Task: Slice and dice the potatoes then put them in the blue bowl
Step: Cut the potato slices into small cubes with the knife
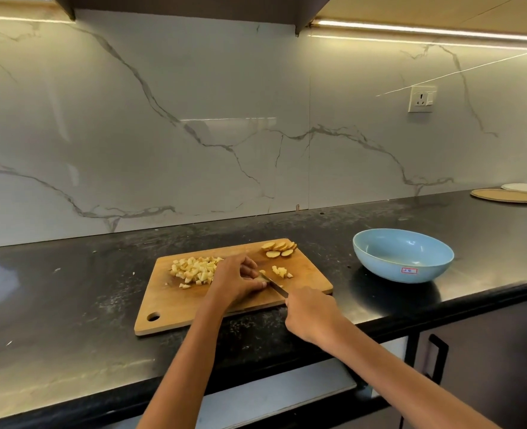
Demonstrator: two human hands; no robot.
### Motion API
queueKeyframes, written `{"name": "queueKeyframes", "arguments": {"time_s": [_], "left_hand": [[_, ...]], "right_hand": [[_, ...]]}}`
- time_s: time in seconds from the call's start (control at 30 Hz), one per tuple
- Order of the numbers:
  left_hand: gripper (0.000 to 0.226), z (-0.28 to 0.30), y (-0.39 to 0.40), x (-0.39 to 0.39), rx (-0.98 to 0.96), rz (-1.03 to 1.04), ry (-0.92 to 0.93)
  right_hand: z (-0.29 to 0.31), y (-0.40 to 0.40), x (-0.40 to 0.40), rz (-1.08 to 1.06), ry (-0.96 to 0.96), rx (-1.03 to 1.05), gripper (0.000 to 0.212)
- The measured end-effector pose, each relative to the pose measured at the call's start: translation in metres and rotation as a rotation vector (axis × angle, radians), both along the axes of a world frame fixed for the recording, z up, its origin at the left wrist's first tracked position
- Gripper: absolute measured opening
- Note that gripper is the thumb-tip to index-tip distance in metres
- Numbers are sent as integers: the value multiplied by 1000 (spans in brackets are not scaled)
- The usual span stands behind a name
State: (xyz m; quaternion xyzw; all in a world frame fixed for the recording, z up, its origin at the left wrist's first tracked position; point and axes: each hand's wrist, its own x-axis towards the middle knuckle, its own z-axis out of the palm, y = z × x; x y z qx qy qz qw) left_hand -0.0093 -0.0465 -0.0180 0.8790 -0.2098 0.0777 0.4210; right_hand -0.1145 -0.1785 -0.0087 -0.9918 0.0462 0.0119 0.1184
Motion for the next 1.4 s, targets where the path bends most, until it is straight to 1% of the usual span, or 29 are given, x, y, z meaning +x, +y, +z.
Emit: {"name": "queueKeyframes", "arguments": {"time_s": [0.1,0.23,0.37,0.5,0.7,0.87,1.03,1.17,1.27,1.4], "left_hand": [[37,1,0,-1,-3,-4,8],[40,0,2,-1,-3,-11,6],[43,0,4,0,-7,-27,10],[40,1,5,-1,-7,-3,7],[33,2,5,-3,-23,4,30],[33,1,5,-2,-22,5,27],[31,1,5,-2,-24,-2,24],[32,2,5,-2,-20,-1,47],[34,3,6,-2,-20,-4,49],[36,3,9,0,-29,-14,72]], "right_hand": [[-1,-3,3,-19,-39,-29,24],[6,-15,10,-64,22,7,27],[14,-15,12,-29,36,78,29],[16,-7,12,3,32,90,31],[17,3,8,8,34,28,28],[14,13,14,26,57,9,27],[1,8,4,36,-29,-23,21],[-2,2,2,15,-78,-57,23],[3,-7,9,-14,-58,-29,26],[11,-12,12,1,-13,41,29]]}}
